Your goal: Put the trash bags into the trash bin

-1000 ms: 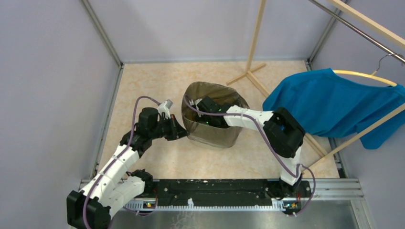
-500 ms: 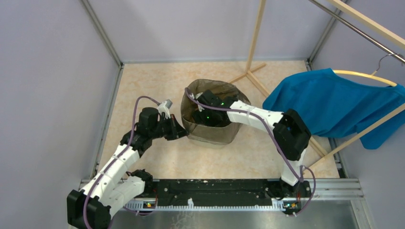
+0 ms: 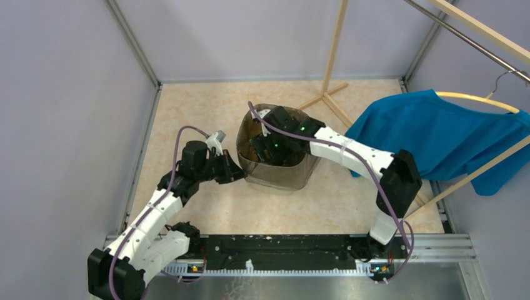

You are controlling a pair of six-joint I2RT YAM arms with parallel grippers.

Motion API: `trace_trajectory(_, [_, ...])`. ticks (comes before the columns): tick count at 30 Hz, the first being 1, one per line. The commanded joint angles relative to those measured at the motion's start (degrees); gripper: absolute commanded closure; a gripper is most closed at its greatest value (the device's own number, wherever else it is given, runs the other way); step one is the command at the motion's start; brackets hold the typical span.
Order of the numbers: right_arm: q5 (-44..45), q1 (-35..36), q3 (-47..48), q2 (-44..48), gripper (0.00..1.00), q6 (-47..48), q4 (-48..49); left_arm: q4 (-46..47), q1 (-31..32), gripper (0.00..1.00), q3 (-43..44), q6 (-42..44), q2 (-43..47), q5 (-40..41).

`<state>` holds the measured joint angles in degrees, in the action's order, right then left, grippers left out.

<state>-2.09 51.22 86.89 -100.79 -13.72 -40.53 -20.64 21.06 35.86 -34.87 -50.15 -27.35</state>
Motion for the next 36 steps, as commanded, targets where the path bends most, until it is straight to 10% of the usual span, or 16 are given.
trace_trajectory(1, [-2.47,0.21,6.42,7.74,0.24,0.84,-2.25,0.2,-0.14,0.93,0.26,-0.35,0.03,0.91])
trace_trajectory(15, [-8.5,9.33,0.04,27.09,0.01,2.36,-7.08,-1.8,-0.14,0.54,0.55,-0.25,0.81,1.89])
trace_trajectory(27, [-9.37,14.25,-28.91,45.59,0.01,-19.64,9.91,-5.94,-0.15,0.23,-0.23,-1.49,6.06,2.64])
trace_trajectory(36, [12.82,14.26,-40.46,47.01,0.01,-29.76,13.78,-0.16,-0.21,0.14,-4.63,-3.71,3.48,0.05])
